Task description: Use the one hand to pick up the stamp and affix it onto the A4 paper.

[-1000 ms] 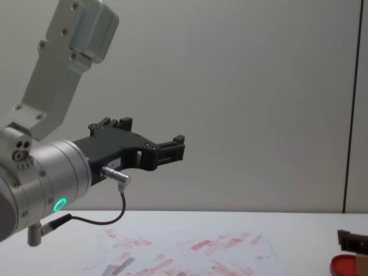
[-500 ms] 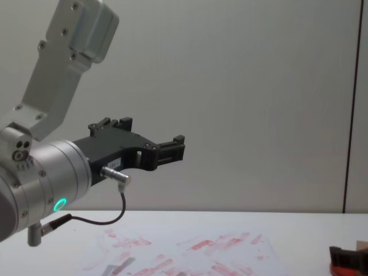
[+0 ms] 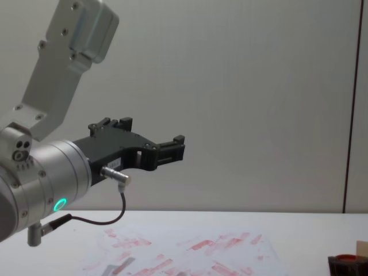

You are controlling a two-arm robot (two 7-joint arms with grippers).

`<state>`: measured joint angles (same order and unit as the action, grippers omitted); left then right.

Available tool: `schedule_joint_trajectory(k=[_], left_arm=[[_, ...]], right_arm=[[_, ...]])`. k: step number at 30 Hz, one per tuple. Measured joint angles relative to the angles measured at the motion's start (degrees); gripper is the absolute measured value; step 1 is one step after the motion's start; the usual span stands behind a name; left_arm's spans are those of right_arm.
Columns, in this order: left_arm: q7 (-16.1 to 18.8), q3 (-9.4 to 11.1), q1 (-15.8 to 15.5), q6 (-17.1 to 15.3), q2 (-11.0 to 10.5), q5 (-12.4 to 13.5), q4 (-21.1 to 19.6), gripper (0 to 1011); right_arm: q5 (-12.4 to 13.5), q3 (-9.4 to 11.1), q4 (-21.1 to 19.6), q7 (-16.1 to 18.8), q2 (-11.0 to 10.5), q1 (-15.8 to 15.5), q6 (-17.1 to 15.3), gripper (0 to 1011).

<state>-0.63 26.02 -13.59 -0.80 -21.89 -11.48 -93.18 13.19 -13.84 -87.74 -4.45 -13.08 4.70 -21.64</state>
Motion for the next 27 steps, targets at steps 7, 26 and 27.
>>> schedule_joint_trajectory(k=[7, 26, 27], left_arm=[[0.0, 0.0, 0.0, 0.0, 0.0, 0.0, 0.0, 1003], [0.0, 0.0, 0.0, 0.0, 0.0, 0.0, 0.0, 1002], [0.0, 0.0, 0.0, 0.0, 0.0, 0.0, 0.0, 1002]], right_arm=[[-0.3, -0.1, 0.4, -0.3, 0.3, 0.1, -0.2, 855], [-0.5, -0.1, 0.8, -0.6, 0.5, 0.2, -0.4, 321], [-0.5, -0.1, 0.8, -0.6, 0.5, 0.2, -0.4, 315]])
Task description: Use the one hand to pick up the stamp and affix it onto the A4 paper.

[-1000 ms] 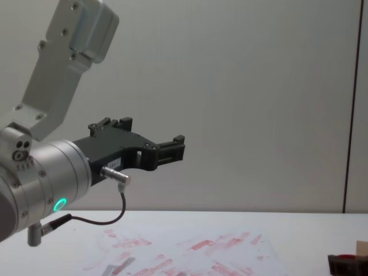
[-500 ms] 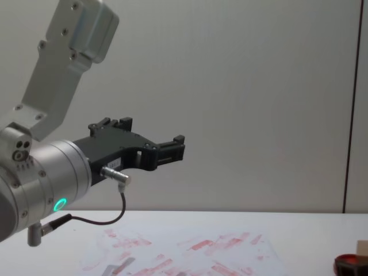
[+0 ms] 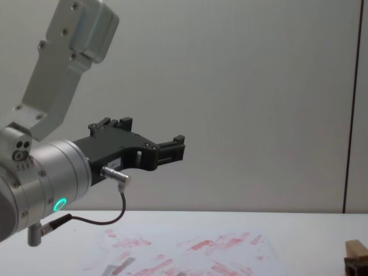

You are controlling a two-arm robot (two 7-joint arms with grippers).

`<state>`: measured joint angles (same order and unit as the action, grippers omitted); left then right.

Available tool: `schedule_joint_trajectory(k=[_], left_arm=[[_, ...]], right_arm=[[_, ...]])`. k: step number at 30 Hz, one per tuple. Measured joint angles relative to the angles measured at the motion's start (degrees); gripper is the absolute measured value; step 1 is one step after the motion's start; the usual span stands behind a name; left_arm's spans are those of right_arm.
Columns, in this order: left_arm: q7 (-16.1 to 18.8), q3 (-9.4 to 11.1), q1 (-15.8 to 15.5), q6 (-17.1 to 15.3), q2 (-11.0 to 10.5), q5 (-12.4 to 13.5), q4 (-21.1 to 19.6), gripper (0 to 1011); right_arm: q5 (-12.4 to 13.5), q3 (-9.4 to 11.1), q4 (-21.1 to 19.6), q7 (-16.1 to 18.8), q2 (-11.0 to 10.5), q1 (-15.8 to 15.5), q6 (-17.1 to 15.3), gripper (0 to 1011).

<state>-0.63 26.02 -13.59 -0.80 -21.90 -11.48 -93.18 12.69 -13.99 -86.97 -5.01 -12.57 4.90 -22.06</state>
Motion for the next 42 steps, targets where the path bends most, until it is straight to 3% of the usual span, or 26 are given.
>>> schedule_joint_trajectory(k=[7, 14, 23, 32, 42], left_arm=[[0.0, 0.0, 0.0, 0.0, 0.0, 0.0, 0.0, 1002], [0.0, 0.0, 0.0, 0.0, 0.0, 0.0, 0.0, 1003], [0.0, 0.0, 0.0, 0.0, 0.0, 0.0, 0.0, 1003], [0.0, 0.0, 0.0, 0.0, 0.0, 0.0, 0.0, 1002], [0.0, 0.0, 0.0, 0.0, 0.0, 0.0, 0.0, 1002]], right_arm=[[0.0, 0.0, 0.1, -0.1, 0.0, 0.0, 0.0, 219], [-0.1, 0.0, 0.1, 0.0, 0.1, 0.1, 0.1, 220], [-1.1, 0.2, -0.4, 1.4, 0.0, 0.4, 3.0, 220], [-2.1, 0.2, -1.4, 5.4, 0.1, 1.6, 7.3, 220], [-2.5, -0.5, -1.6, 11.4, 0.9, 3.4, 8.6, 220]])
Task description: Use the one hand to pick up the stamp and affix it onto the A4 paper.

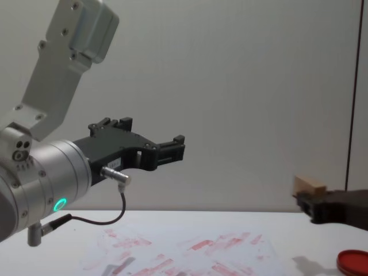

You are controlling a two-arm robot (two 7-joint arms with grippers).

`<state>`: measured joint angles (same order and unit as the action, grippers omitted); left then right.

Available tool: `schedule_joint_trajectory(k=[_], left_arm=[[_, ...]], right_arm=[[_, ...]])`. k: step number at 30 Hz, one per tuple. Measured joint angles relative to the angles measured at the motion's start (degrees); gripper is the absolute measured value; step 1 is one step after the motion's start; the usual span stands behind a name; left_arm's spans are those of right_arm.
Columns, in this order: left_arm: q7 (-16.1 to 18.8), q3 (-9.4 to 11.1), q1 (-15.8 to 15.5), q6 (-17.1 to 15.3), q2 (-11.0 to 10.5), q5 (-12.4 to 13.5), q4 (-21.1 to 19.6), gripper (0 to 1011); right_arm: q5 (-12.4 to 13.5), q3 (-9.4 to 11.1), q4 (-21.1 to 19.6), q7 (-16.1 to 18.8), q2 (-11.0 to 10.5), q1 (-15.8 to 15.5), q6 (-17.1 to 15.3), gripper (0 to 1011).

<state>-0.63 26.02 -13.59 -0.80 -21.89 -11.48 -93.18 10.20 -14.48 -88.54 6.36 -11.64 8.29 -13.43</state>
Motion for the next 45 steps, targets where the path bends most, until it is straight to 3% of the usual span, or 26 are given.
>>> schedule_joint_trajectory(k=[8, 9, 17, 21, 32, 45], left_arm=[[0.0, 0.0, 0.0, 0.0, 0.0, 0.0, 0.0, 1003], [0.0, 0.0, 0.0, 0.0, 0.0, 0.0, 0.0, 1002], [0.0, 0.0, 0.0, 0.0, 0.0, 0.0, 0.0, 1003], [0.0, 0.0, 0.0, 0.0, 0.0, 0.0, 0.0, 1003], [0.0, 0.0, 0.0, 0.0, 0.0, 0.0, 0.0, 1002], [0.0, 0.0, 0.0, 0.0, 0.0, 0.0, 0.0, 1002]], right_arm=[[-0.5, -1.1, 1.2, 5.4, 1.1, 1.8, -1.5, 220], [-0.8, -1.5, 1.8, 7.2, 1.5, 2.4, -2.5, 220], [-2.1, -2.8, 4.1, 11.7, 2.8, 4.4, -5.9, 220], [-3.5, -3.9, 6.5, 14.4, 3.8, 5.9, -9.2, 220], [-6.0, -5.6, 12.5, 17.2, 5.6, 8.5, -14.4, 220], [-7.3, -6.4, 15.9, 17.7, 6.6, 9.9, -15.4, 220]])
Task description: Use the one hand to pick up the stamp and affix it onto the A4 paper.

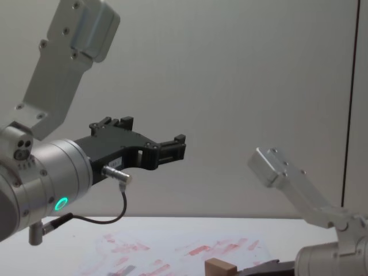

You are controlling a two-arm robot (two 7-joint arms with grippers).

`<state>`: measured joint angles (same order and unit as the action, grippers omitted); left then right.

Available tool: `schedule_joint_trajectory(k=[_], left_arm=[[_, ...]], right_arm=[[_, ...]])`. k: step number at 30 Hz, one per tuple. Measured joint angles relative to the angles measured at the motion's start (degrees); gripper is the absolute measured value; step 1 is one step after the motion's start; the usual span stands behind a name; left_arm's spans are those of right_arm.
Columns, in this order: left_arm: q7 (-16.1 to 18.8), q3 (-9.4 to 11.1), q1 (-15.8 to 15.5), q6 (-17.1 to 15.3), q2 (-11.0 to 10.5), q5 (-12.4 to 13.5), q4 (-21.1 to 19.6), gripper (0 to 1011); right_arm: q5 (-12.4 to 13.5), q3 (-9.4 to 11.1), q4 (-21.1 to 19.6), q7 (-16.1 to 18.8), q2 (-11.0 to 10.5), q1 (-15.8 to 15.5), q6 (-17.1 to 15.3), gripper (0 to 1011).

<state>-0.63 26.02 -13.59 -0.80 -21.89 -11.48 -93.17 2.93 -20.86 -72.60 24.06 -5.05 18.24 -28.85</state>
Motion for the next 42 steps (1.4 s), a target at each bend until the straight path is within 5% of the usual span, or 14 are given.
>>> schedule_joint_trajectory(k=[12, 24, 31, 42], left_arm=[[0.0, 0.0, 0.0, 0.0, 0.0, 0.0, 0.0, 1003], [0.0, 0.0, 0.0, 0.0, 0.0, 0.0, 0.0, 1003], [0.0, 0.0, 0.0, 0.0, 0.0, 0.0, 0.0, 1002], [0.0, 0.0, 0.0, 0.0, 0.0, 0.0, 0.0, 1002]], right_arm=[[1.1, -0.1, -0.1, 0.0, 0.2, 0.2, 1.9, 220], [7.4, 1.7, -8.1, -1.4, -0.5, -0.2, 2.7, 220], [11.2, 4.0, -13.7, -4.2, -2.4, -1.6, 2.3, 220], [12.3, 6.9, -18.1, -7.6, -6.6, -4.7, 1.6, 220]])
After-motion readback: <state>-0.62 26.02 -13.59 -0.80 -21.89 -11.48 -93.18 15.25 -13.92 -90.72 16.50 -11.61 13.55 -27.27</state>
